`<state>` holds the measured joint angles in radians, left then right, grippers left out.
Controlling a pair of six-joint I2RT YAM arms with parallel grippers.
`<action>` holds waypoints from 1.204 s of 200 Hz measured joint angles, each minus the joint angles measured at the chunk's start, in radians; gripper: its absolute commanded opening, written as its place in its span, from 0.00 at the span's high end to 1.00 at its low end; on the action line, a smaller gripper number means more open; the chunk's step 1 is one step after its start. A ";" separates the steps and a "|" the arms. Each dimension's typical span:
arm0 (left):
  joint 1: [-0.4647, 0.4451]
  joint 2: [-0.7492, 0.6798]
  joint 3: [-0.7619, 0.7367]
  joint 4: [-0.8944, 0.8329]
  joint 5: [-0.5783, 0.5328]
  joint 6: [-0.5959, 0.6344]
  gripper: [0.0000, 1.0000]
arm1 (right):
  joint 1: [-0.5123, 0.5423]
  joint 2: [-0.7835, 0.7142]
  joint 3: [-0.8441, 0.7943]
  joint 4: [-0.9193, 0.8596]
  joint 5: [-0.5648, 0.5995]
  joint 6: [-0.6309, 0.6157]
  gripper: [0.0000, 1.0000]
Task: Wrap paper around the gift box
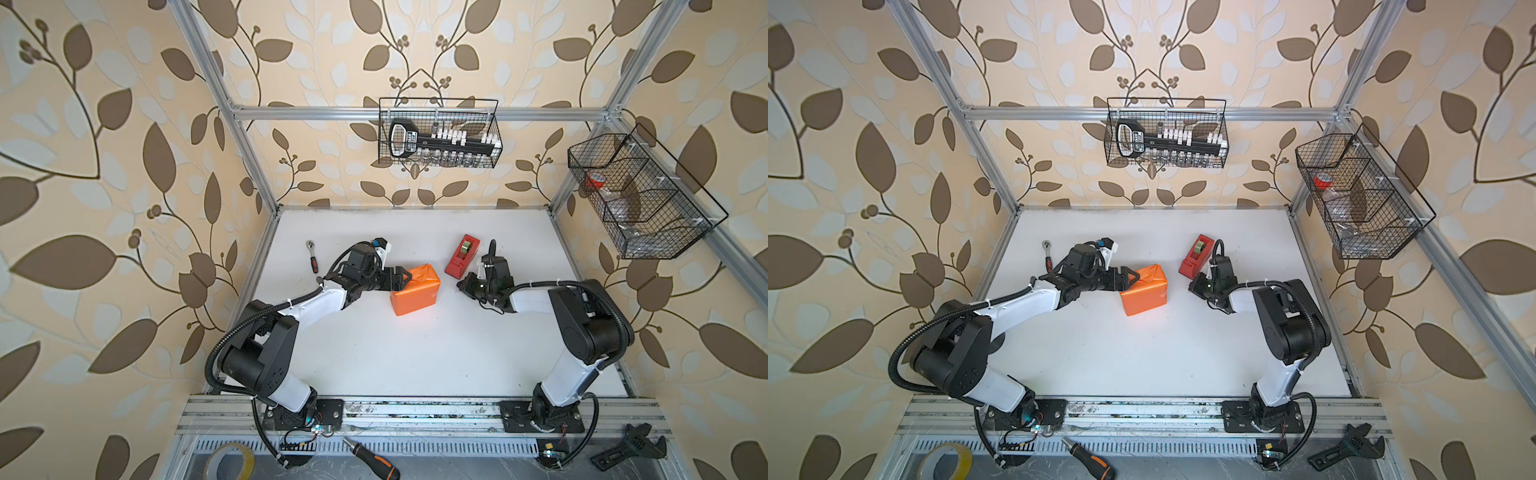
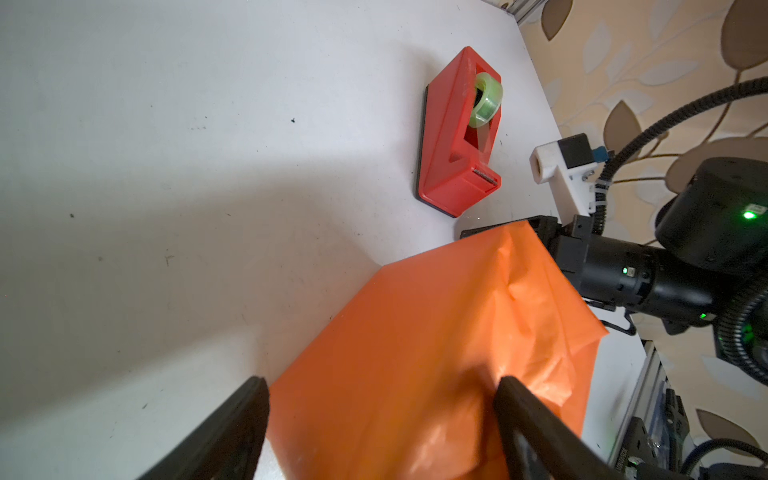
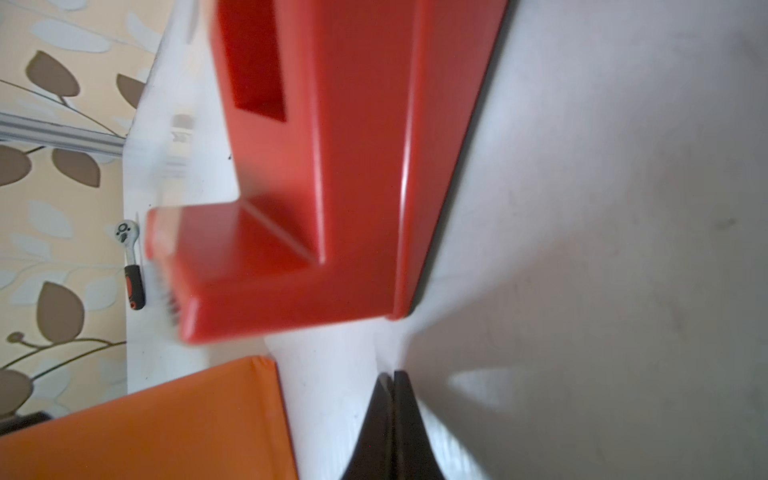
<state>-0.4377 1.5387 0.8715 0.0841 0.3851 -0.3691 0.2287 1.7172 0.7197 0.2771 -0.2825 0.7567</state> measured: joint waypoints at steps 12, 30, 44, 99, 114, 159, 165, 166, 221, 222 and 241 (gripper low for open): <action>0.000 0.000 0.000 0.000 0.000 0.000 0.14 | -0.004 -0.092 -0.018 -0.036 -0.025 -0.019 1.00; 0.000 0.000 0.000 0.000 0.000 0.000 0.14 | -0.009 -0.248 -0.022 -0.089 -0.061 -0.054 1.00; 0.000 0.000 0.000 0.000 0.000 0.000 0.14 | -0.003 -0.356 -0.006 -0.130 -0.105 -0.088 1.00; 0.000 0.000 0.000 0.000 0.000 0.000 0.14 | 0.183 -0.364 0.232 -0.341 -0.217 -0.212 1.00; 0.000 0.000 0.000 0.000 0.000 0.000 0.14 | 0.219 -0.325 0.283 -0.380 -0.234 -0.238 1.00; 0.000 0.000 0.000 0.000 0.000 0.000 0.14 | 0.274 -0.202 0.383 -0.474 -0.257 -0.302 1.00; 0.000 0.000 0.000 0.000 0.000 0.000 0.14 | 0.274 -0.190 0.393 -0.484 -0.261 -0.310 1.00; 0.000 0.000 0.000 0.000 0.000 0.000 0.14 | 0.274 -0.188 0.394 -0.485 -0.261 -0.311 1.00; 0.000 0.000 0.000 0.000 0.000 0.000 0.14 | 0.282 -0.124 0.441 -0.525 -0.280 -0.347 1.00; 0.000 0.000 0.000 0.000 0.000 0.000 0.14 | 0.282 -0.123 0.441 -0.525 -0.280 -0.347 1.00; 0.000 0.000 0.000 0.000 0.000 0.000 0.14 | 0.282 -0.108 0.447 -0.526 -0.284 -0.354 1.00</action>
<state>-0.4377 1.5387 0.8715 0.0841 0.3851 -0.3687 0.5106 1.6093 1.1671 -0.2485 -0.5663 0.4026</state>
